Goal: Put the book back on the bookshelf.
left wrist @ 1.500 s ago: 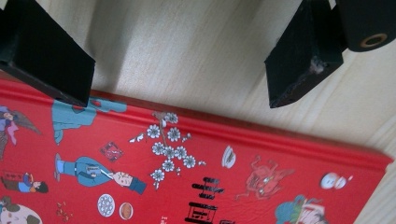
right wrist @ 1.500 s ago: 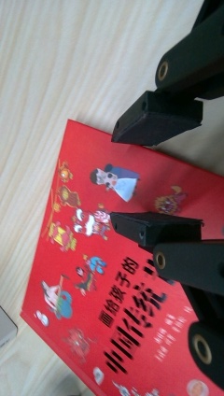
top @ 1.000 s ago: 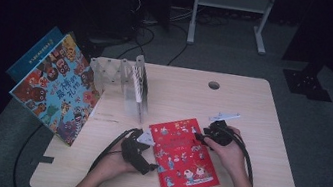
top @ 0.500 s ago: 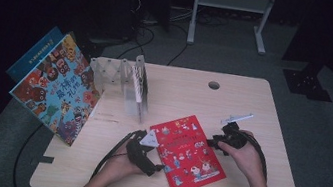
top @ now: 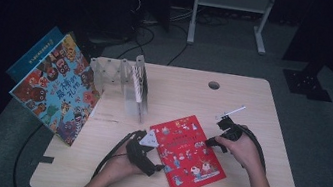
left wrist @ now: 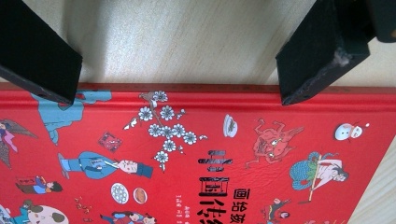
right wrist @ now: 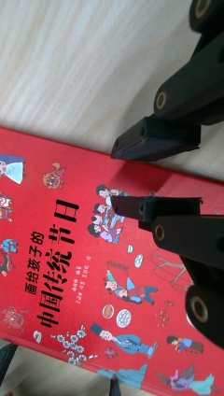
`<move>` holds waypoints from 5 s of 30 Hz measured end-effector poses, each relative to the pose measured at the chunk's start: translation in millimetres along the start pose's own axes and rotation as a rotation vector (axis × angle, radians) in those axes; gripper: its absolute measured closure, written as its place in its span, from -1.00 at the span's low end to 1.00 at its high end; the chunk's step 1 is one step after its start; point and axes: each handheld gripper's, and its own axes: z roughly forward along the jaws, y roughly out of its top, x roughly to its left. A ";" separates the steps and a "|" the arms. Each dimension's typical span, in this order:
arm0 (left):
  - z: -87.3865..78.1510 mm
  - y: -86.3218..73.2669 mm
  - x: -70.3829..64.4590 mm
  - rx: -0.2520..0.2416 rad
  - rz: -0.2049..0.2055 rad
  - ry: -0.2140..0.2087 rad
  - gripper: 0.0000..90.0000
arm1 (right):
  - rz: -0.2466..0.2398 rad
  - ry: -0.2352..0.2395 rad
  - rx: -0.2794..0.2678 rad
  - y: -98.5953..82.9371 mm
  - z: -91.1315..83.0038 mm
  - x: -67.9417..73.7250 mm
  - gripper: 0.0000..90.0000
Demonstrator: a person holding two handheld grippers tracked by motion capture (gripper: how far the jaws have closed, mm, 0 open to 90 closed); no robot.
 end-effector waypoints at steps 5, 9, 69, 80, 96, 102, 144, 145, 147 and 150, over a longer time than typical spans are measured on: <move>-0.2 0.0 0.2 0.003 0.003 0.000 -1.00 | -0.001 0.001 0.046 7.4 5.9 -2.4 0.55; -0.1 0.1 0.4 0.003 0.004 -0.001 -1.00 | 0.039 0.036 0.060 10.1 7.6 -6.8 0.53; -0.2 -0.2 1.7 -0.001 0.009 -0.005 -1.00 | 0.000 0.272 0.115 70.7 -33.9 46.9 0.66; -0.6 -0.4 2.2 0.000 0.003 0.002 -1.00 | 0.053 0.315 0.124 75.0 -32.7 51.4 0.82; -17.4 -3.1 19.6 -0.038 -0.101 -0.003 -1.00 | 0.004 0.239 0.018 74.8 -57.8 69.2 0.95; -28.3 -2.5 28.5 -0.079 -0.131 0.008 -1.00 | -0.030 0.240 -0.028 73.6 -77.1 73.3 0.95; -52.8 29.1 67.1 -0.309 -0.203 -0.279 -1.00 | -0.122 0.339 -0.146 77.0 -116.4 85.8 0.95; -54.3 29.8 67.7 -0.313 -0.203 -0.278 -1.00 | -0.129 0.345 -0.163 75.3 -115.9 84.9 0.95; -58.0 32.5 68.7 -0.315 -0.193 -0.271 -1.00 | -0.131 0.351 -0.185 72.1 -115.9 83.8 0.95; -61.9 34.3 69.9 -0.318 -0.193 -0.261 -0.96 | -0.132 0.365 -0.213 66.6 -114.1 81.1 0.95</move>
